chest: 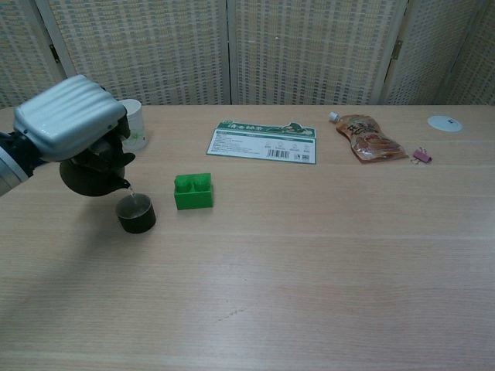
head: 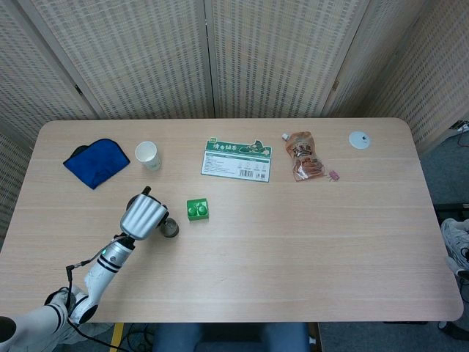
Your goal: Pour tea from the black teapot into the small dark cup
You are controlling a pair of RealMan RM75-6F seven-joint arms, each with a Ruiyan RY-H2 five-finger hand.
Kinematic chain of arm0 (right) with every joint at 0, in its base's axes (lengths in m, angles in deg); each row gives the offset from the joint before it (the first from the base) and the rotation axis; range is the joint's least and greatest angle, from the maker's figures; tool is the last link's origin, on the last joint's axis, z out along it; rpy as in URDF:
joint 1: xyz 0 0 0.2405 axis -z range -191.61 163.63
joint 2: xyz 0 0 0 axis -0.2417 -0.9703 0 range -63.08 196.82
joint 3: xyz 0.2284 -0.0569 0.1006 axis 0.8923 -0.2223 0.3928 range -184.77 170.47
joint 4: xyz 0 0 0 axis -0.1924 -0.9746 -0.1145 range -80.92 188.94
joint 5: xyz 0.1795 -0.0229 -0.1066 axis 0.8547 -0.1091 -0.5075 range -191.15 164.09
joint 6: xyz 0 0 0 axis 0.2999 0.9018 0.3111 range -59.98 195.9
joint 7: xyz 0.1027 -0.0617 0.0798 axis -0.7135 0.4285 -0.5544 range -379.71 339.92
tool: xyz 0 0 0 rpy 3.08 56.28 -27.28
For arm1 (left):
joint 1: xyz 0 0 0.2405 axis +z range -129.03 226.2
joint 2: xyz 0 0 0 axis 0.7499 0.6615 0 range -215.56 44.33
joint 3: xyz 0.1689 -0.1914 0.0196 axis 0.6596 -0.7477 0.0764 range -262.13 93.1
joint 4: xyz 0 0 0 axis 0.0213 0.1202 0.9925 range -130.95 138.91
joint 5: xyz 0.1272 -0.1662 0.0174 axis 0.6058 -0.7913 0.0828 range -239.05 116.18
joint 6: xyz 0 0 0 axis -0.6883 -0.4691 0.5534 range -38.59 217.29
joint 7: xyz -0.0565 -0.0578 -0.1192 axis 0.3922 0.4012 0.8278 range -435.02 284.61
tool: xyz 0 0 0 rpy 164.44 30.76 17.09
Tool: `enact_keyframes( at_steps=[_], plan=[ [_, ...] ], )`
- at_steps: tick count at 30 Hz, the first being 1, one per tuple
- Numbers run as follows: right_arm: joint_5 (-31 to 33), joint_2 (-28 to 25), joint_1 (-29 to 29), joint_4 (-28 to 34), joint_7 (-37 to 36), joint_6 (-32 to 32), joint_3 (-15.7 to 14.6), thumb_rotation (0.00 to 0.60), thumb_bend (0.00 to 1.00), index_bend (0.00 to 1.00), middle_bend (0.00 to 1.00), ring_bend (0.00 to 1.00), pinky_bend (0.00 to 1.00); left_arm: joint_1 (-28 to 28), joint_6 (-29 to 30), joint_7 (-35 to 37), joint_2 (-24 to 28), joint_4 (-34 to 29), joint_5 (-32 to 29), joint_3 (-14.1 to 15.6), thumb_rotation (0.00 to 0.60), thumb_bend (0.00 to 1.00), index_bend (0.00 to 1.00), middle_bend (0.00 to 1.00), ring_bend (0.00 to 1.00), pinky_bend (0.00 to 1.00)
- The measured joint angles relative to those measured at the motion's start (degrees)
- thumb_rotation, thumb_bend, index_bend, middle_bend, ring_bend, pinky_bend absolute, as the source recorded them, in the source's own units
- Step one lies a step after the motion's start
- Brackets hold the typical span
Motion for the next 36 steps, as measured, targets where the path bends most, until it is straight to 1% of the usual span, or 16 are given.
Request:
enact_keyframes(
  at_steps=[36],
  plan=[
    [-0.2, -0.1, -0.1, 0.3, 0.1, 0.2, 0.1, 0.600, 0.07, 0.34, 0.30, 0.24, 0.26, 0.1, 1.2, -0.1, 0.3, 2.1, 1.2, 0.6, 0.526, 0.37, 1.00, 1.00, 1.00, 0.53]
  ],
)
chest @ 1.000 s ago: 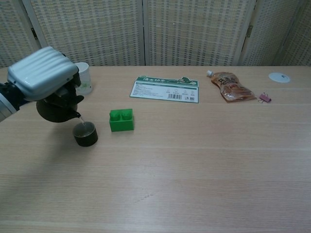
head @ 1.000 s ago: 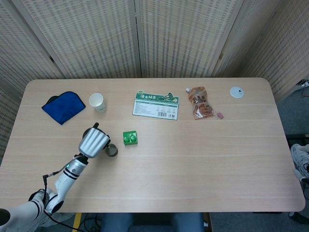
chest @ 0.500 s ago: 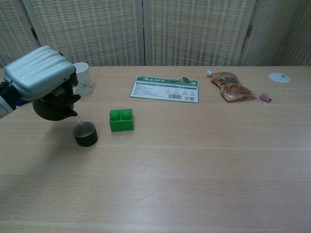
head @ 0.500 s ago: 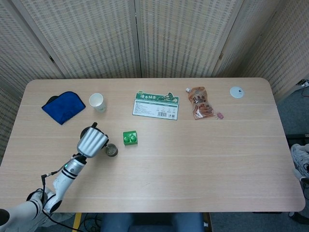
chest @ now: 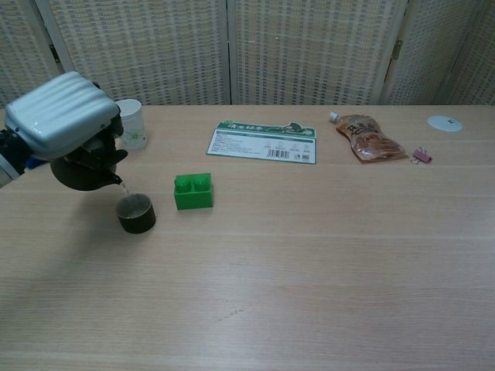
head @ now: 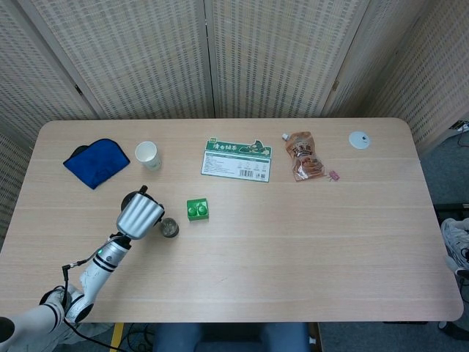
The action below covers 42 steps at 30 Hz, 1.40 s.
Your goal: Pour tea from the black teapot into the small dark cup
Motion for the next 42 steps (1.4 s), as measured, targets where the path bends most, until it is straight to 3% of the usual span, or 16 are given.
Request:
enact_keyframes(
  at_steps=[26, 42],
  plan=[
    [0.1, 0.0, 0.1, 0.3, 0.3, 0.1, 0.0, 0.600, 0.07, 0.34, 0.30, 0.24, 0.26, 0.4, -0.3, 3.2, -0.4, -0.8, -1.5, -0.7, 0.505, 0.37, 1.00, 1.00, 1.00, 0.53],
    [0.2, -0.1, -0.1, 0.7, 0.9, 0.0, 0.1, 0.600, 0.07, 0.34, 0.30, 0.24, 0.26, 2.2, -2.7, 20.1, 1.3, -9.5, -10.8, -6.4, 0.493, 0.37, 1.00, 1.00, 1.00, 0.54]
  ],
)
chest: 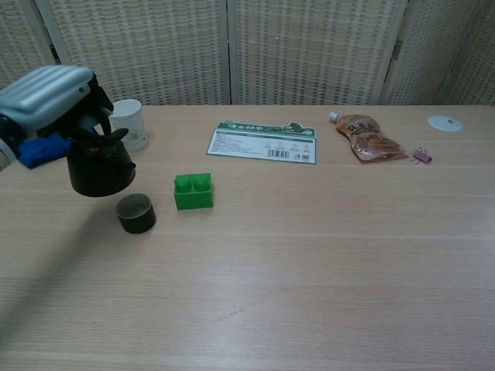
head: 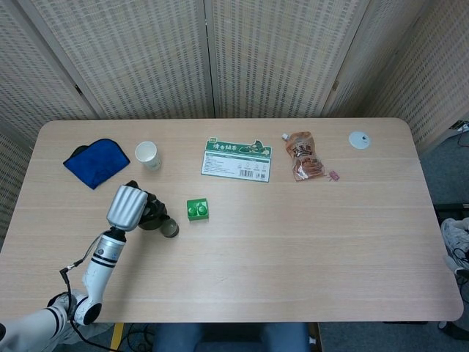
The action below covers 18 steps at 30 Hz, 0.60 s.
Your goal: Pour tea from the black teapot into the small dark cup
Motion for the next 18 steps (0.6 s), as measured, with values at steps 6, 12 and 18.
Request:
enact_keyframes(
  at_steps=[6, 12, 18],
  plan=[
    [-0.1, 0.1, -0.2, 0.2, 0.3, -0.2, 0.0, 0.600, 0.07, 0.34, 0.30, 0.24, 0.26, 1.5, -2.4, 7.7, 1.8, -4.4, -5.2, -2.1, 0.365, 0.37, 1.00, 1.00, 1.00, 0.54],
    [-0.1, 0.1, -0.4, 0.5, 0.7, -0.4, 0.1, 0.600, 0.07, 0.34, 0.30, 0.24, 0.26, 3.0, -5.7, 11.1, 4.2, -6.9, -10.1, -4.0, 0.298, 0.32, 1.00, 1.00, 1.00, 0.54],
    [-0.2, 0.1, -0.6, 0.8, 1.1, -0.5, 0.0, 0.600, 0.07, 0.34, 0.30, 0.24, 0.26, 3.7, -6.7, 11.6, 5.1, -6.0, -11.4, -4.3, 0.227, 0.26, 1.00, 1.00, 1.00, 0.54]
  ],
)
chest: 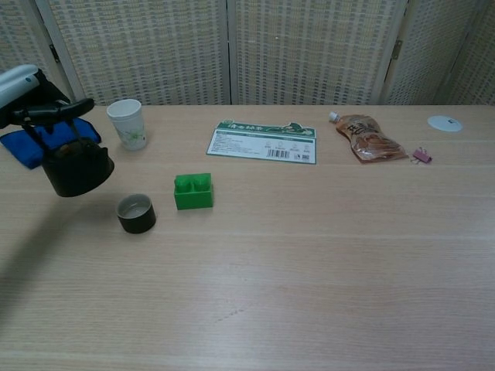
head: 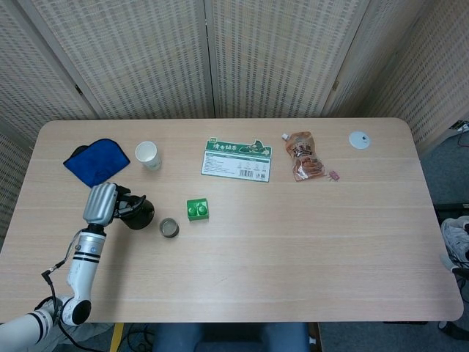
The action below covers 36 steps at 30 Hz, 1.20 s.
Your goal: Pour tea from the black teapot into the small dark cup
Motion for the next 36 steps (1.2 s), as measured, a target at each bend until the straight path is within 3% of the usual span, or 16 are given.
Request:
enact_keyframes(
  at_steps=[10, 36],
  plan=[
    [-0.1, 0.1, -0.2, 0.4, 0.6, -0.2, -0.1, 0.600, 0.07, 0.34, 0.30, 0.24, 0.26, 0.2, -0.4, -2.2, -0.9, 6.4, 1.9, 2.3, 0.090, 0.21, 1.00, 1.00, 0.96, 0.54],
    [0.3, 0.8, -0.8, -0.7, 0.0, -1.3, -0.2, 0.600, 0.07, 0.34, 0.30, 0.24, 0.26, 0.6, -2.6, -6.1, -4.3, 14.8, 4.1, 5.8, 0.088, 0.20, 1.00, 1.00, 0.90, 0.50]
  ],
)
